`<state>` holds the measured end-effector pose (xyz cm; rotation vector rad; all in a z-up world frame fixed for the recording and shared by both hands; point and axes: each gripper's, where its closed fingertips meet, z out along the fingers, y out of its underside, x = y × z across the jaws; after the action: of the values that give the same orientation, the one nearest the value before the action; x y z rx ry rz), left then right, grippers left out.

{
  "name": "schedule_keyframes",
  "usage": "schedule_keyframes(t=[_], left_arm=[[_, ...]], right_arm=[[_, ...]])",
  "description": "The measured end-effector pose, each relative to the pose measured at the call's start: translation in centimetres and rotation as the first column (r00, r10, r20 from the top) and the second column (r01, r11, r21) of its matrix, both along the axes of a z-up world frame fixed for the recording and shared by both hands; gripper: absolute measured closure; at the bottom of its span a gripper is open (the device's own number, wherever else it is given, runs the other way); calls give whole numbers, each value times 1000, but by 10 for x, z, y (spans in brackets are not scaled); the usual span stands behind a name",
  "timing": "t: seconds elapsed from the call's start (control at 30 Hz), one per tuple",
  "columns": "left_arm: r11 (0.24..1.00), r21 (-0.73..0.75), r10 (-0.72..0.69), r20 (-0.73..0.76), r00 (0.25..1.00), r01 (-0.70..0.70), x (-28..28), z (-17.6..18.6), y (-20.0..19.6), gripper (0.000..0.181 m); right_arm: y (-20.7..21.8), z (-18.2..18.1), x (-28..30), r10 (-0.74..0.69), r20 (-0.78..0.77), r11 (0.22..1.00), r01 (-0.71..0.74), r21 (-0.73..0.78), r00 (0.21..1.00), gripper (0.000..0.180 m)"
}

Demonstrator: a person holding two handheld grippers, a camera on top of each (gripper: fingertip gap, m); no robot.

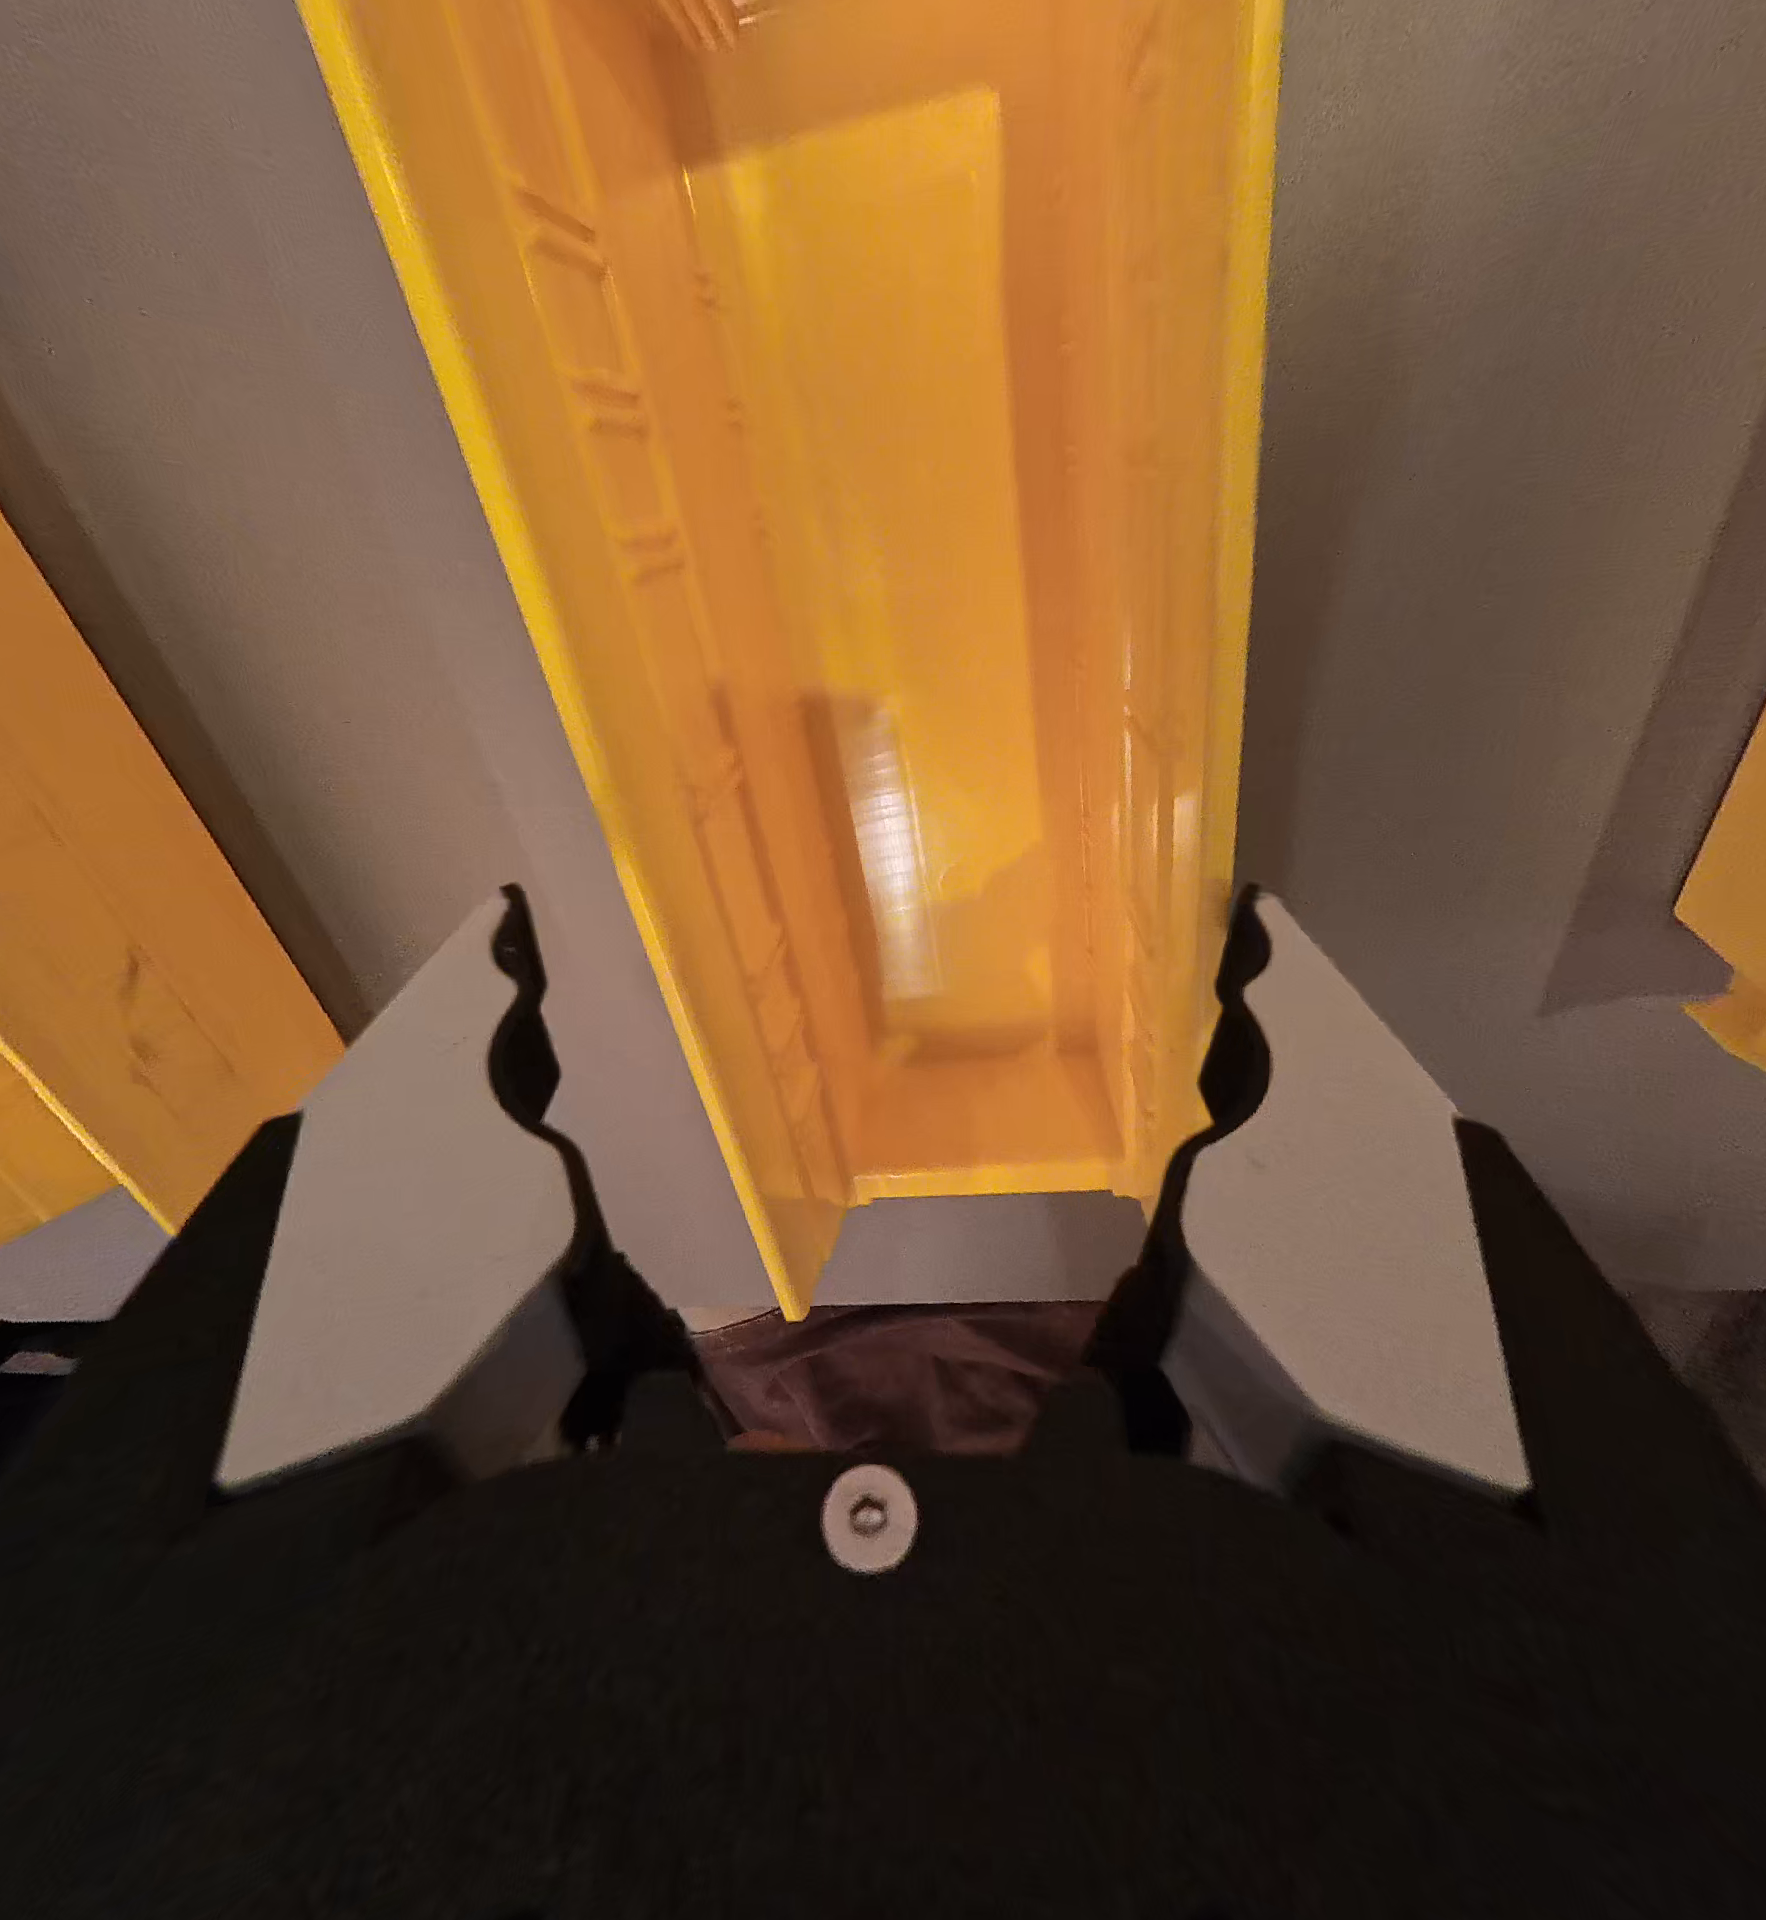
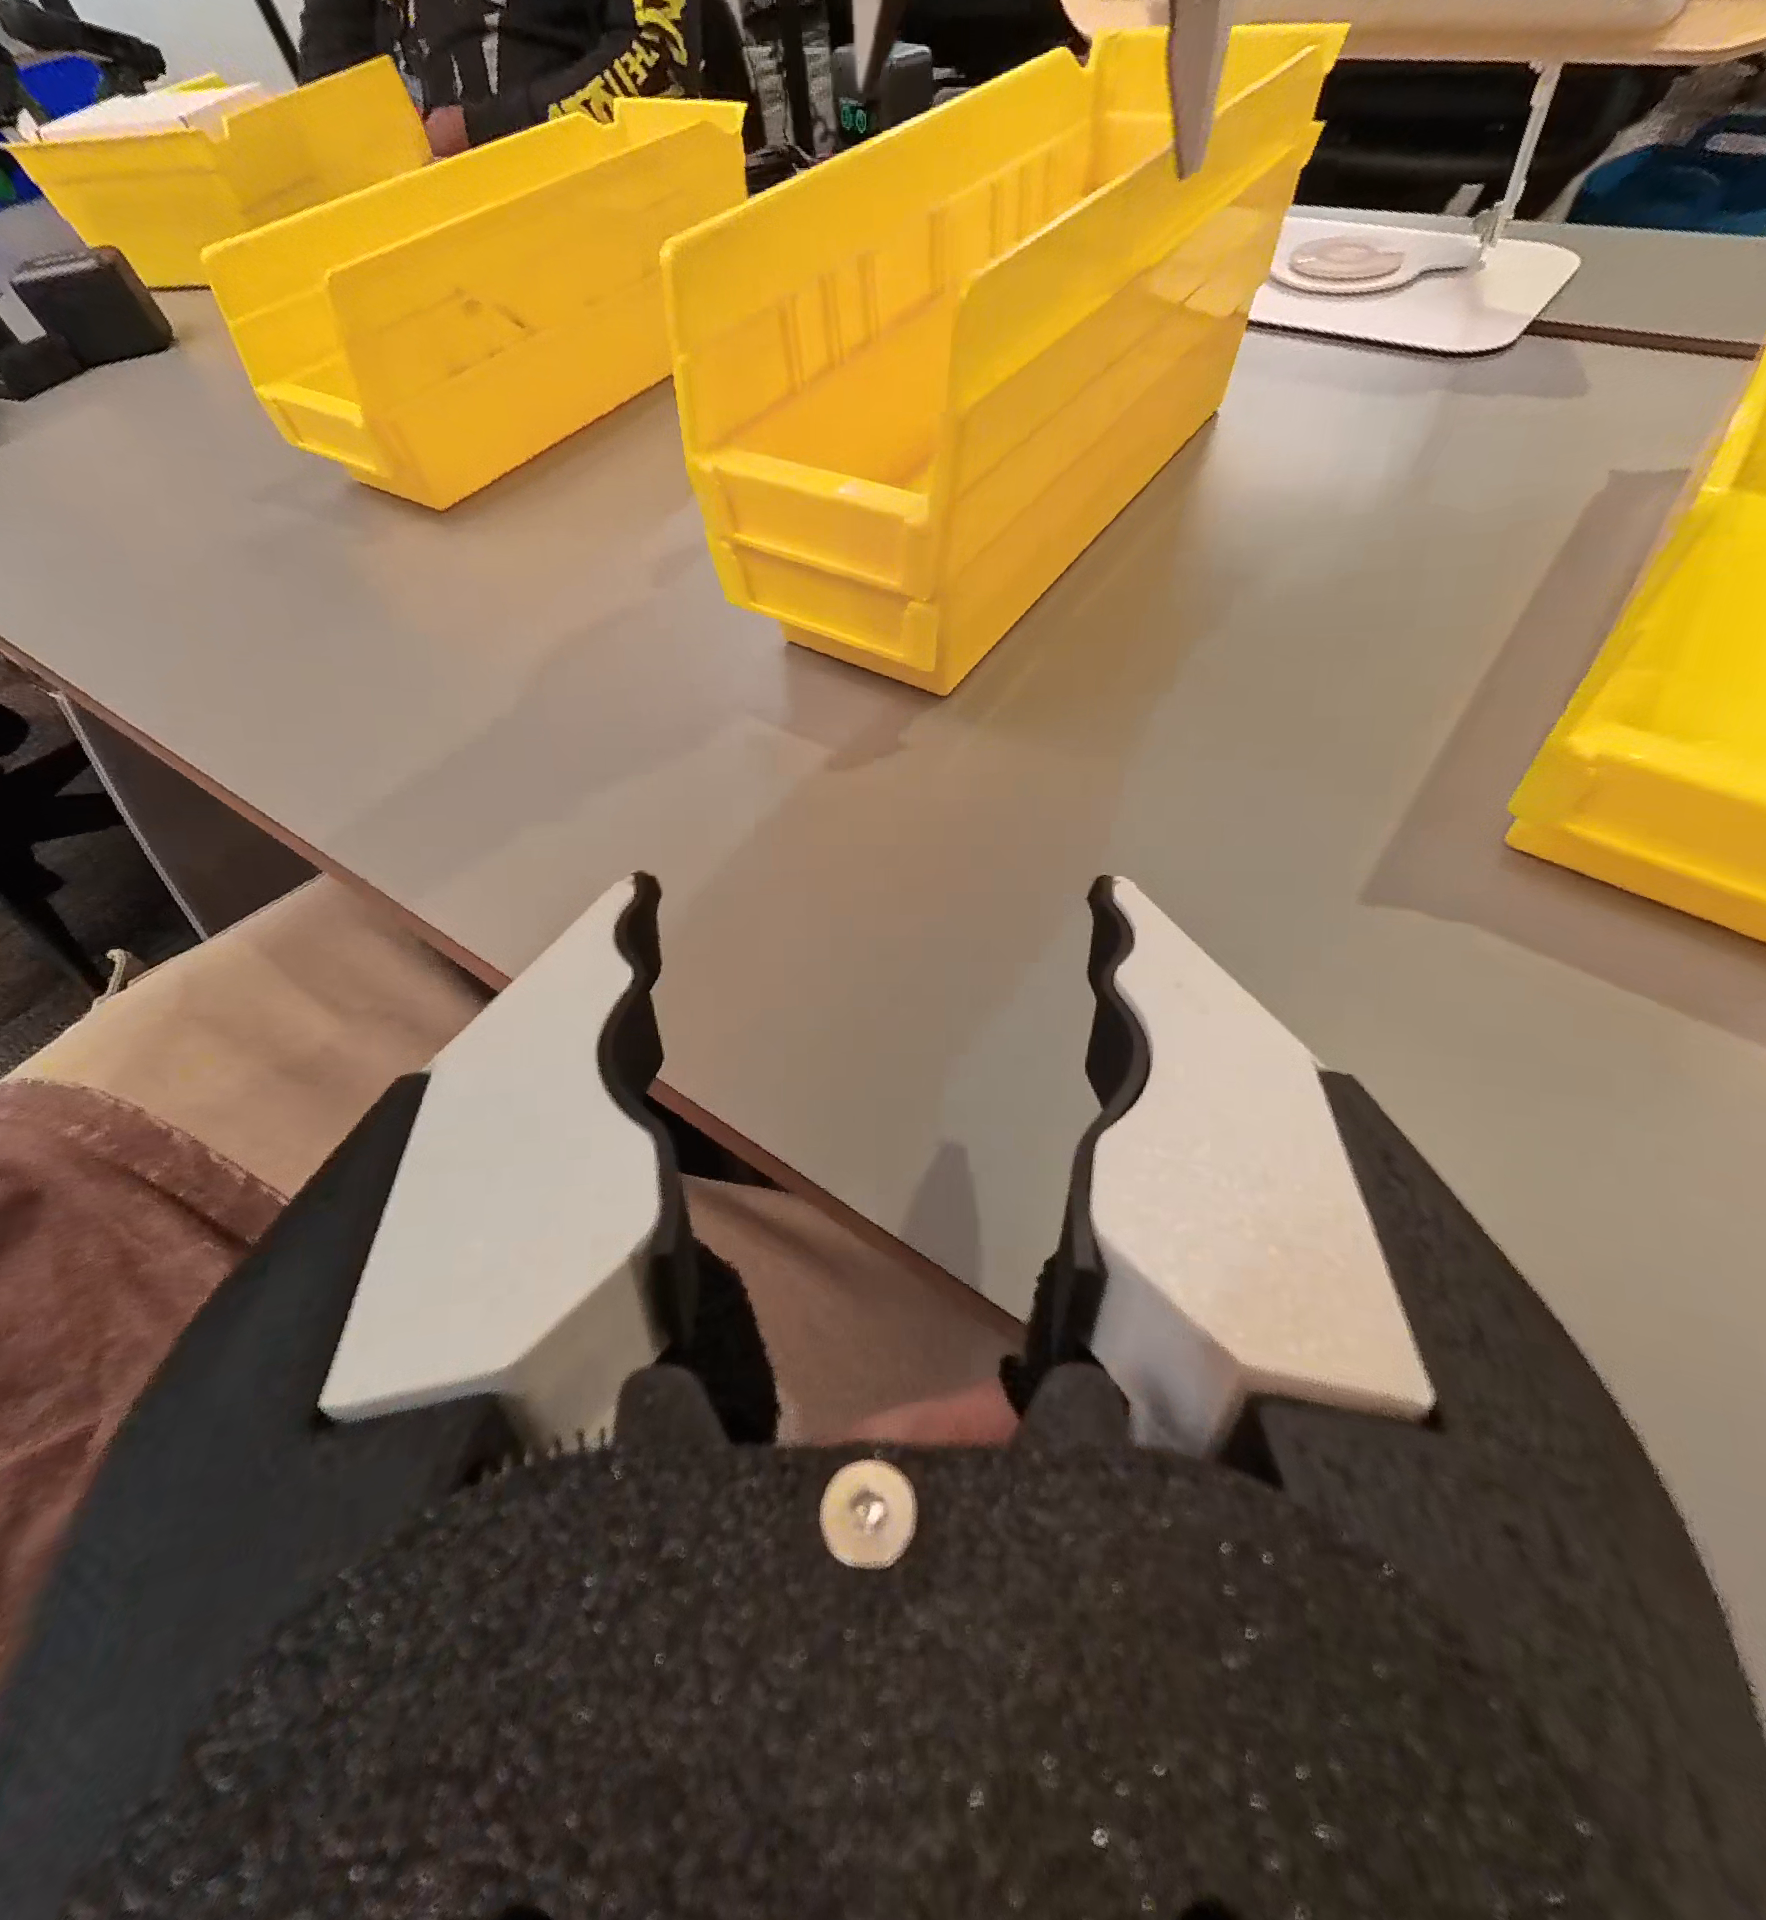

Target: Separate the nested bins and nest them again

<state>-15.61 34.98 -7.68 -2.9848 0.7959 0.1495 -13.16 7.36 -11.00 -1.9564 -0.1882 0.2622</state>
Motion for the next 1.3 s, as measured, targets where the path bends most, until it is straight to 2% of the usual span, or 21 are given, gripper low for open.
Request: schedule_keyframes(t=[0.1,0.27,0.67,0.97,1.3], left_arm=[[1000,-23,9,40,999,-8,7,-2,-4,70],[999,-33,2,13,1000,-2,6,-6,-7,67],[1000,-28,-1,7,1000,1,7,0,-7,84],[1000,11,5,81,997,-6,30,14,-4,89],[998,55,-41,33,999,39,47,35,-5,88]], right_arm=[[0,0,0,-1,5,1000,1,-2,1000,97],[2,0,-12,23,15,1000,-23,-5,1000,97],[1,-8,-24,62,50,998,-60,-27,997,97],[1,-6,-20,56,35,998,-55,-26,998,97],[0,-10,-24,73,48,997,-71,-43,996,97]])
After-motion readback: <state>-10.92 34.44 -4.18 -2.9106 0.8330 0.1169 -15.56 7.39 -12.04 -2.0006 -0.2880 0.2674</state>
